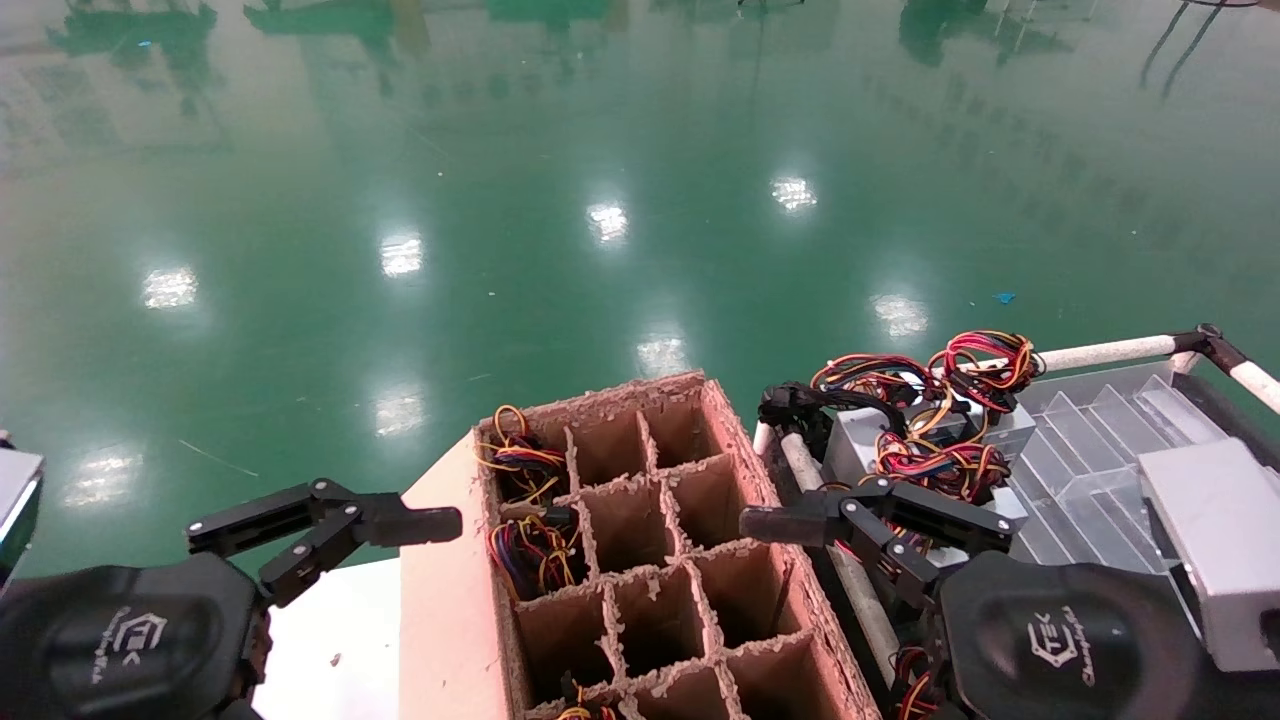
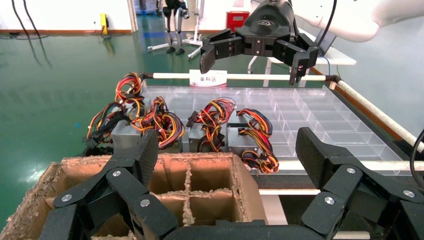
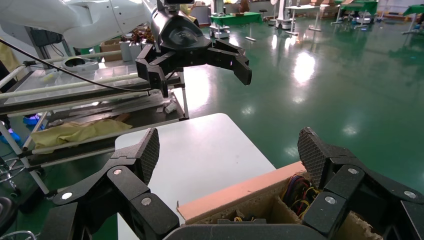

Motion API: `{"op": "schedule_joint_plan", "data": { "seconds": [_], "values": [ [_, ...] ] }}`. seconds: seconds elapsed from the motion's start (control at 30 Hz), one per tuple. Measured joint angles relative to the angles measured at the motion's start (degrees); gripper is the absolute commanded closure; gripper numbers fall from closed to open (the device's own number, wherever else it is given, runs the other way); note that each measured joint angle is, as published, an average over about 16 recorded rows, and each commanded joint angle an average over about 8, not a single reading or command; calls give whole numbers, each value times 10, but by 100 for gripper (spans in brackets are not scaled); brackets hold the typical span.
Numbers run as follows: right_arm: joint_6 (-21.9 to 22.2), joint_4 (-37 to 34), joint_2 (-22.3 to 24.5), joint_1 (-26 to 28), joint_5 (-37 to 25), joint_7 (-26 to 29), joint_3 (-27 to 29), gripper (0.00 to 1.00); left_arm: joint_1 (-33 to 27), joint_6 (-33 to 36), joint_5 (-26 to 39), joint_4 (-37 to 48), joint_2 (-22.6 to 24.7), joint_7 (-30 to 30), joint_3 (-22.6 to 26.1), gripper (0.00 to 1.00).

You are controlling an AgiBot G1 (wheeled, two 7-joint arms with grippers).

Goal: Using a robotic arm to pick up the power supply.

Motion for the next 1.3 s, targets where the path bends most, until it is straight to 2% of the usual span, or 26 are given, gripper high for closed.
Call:
{"op": "schedule_joint_plan", "data": {
  "seconds": [0.03, 0.07, 0.13, 0.3, 0.33, 0.37, 1.0, 1.3],
  "values": [
    [0, 0, 0, 0, 0, 0, 0, 0, 0, 0, 0, 0, 0, 0, 0, 3],
    [0, 0, 0, 0, 0, 0, 0, 0, 0, 0, 0, 0, 0, 0, 0, 10],
    [0, 0, 0, 0, 0, 0, 0, 0, 0, 0, 0, 0, 0, 0, 0, 30],
    [0, 0, 0, 0, 0, 0, 0, 0, 0, 0, 0, 0, 0, 0, 0, 90],
    [0, 0, 0, 0, 0, 0, 0, 0, 0, 0, 0, 0, 0, 0, 0, 97],
    [0, 0, 0, 0, 0, 0, 0, 0, 0, 0, 0, 0, 0, 0, 0, 100],
    [1, -1, 0, 0, -2, 0, -1, 0, 0, 0, 0, 0, 0, 0, 0, 100],
    [7, -8, -4, 0, -32, 7, -17, 0, 0, 0, 0, 0, 0, 0, 0, 100]
  ]
}}
